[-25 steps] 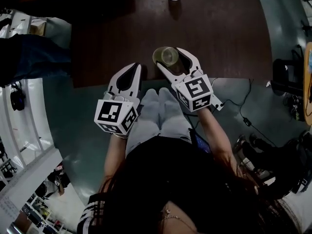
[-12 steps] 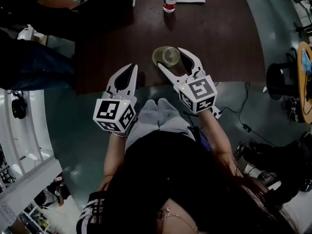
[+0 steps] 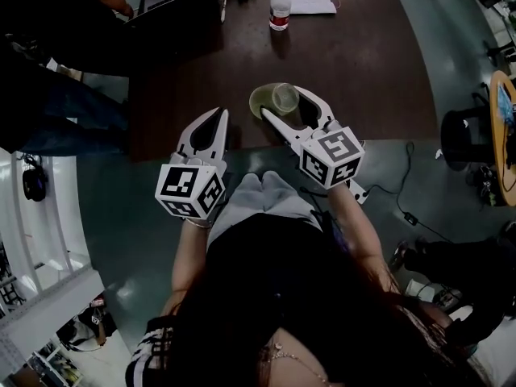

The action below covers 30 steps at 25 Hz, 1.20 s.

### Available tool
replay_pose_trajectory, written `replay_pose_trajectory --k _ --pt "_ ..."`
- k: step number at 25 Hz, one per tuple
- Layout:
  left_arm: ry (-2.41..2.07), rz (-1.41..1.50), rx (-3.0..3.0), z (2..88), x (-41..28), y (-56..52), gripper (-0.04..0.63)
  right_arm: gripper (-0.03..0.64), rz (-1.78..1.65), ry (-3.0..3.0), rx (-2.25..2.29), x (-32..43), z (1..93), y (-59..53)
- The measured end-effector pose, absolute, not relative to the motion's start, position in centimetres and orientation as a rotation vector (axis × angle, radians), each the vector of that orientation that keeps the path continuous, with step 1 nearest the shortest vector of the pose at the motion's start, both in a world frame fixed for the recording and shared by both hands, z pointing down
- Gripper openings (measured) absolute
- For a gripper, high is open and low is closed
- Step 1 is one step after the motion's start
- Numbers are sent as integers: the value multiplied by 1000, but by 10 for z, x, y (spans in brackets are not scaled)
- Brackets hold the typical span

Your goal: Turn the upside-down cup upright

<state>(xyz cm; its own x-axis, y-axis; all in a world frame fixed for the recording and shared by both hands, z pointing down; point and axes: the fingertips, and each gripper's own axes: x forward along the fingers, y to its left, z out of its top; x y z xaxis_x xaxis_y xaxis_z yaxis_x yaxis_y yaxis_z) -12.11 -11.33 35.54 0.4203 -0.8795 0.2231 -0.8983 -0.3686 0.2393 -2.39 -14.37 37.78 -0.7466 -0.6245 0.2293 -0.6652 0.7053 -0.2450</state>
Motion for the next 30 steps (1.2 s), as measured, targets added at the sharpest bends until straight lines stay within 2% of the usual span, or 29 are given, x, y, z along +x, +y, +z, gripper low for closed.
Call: replay_pose_trajectory --k 7,16,24,30 --pt "-1516 81 2369 353 -118 -115 2 321 809 -2844 1039 -18 382 -143" --pt "-1492 73 2378 353 -113 -120 2 321 1480 -2909 941 -7 383 -148" --pt "-1486 68 2386 353 -115 -116 2 321 1884 -2880 824 -4 388 -147" --pt "-1480 62 2390 350 -113 -114 2 321 1982 -2864 798 -3 387 -145"
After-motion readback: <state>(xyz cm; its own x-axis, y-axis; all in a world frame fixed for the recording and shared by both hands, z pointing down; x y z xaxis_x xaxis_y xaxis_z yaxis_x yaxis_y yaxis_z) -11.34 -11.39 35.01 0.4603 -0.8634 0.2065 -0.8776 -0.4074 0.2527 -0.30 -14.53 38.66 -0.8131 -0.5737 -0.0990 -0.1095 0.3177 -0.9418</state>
